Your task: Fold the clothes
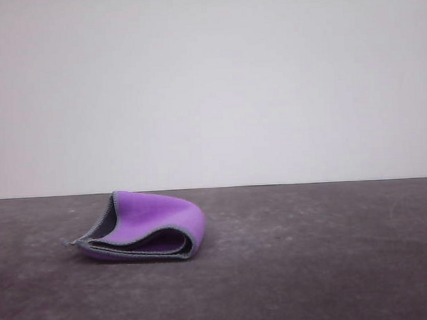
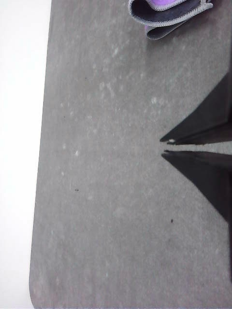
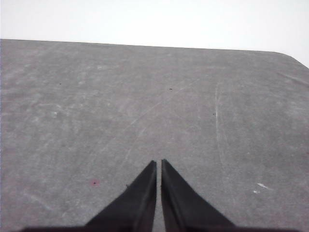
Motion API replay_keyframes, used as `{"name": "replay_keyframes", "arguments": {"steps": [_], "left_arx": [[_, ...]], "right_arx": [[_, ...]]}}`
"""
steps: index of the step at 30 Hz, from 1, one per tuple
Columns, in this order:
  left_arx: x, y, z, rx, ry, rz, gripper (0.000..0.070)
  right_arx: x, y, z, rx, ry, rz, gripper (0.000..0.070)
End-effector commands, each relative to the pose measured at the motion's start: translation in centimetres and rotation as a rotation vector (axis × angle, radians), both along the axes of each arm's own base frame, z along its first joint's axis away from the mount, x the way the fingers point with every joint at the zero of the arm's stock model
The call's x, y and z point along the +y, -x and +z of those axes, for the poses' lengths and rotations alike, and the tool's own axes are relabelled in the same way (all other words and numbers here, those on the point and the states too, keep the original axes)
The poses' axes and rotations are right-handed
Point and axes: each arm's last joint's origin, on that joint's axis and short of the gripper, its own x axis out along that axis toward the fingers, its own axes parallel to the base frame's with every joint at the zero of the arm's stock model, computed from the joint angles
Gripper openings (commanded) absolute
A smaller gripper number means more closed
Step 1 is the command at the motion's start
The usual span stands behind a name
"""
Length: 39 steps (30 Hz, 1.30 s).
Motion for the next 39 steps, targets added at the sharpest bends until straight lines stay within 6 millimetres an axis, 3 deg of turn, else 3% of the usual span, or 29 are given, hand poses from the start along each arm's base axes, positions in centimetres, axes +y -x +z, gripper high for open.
{"name": "replay_keyframes", "arguments": {"steps": [1,39], "left_arx": [[-0.01,-0.07,-0.69,0.026,0.004,0.001,0.0023],[-0.01,-0.07,-0.69,0.026,0.004,0.001,0.0023]], "right_arx": [[-0.02,-0.04,-0.01,-0.011,-0.010,-0.006,0.0016],[-0.02,-0.04,-0.01,-0.011,-0.010,-0.006,0.0016]]}}
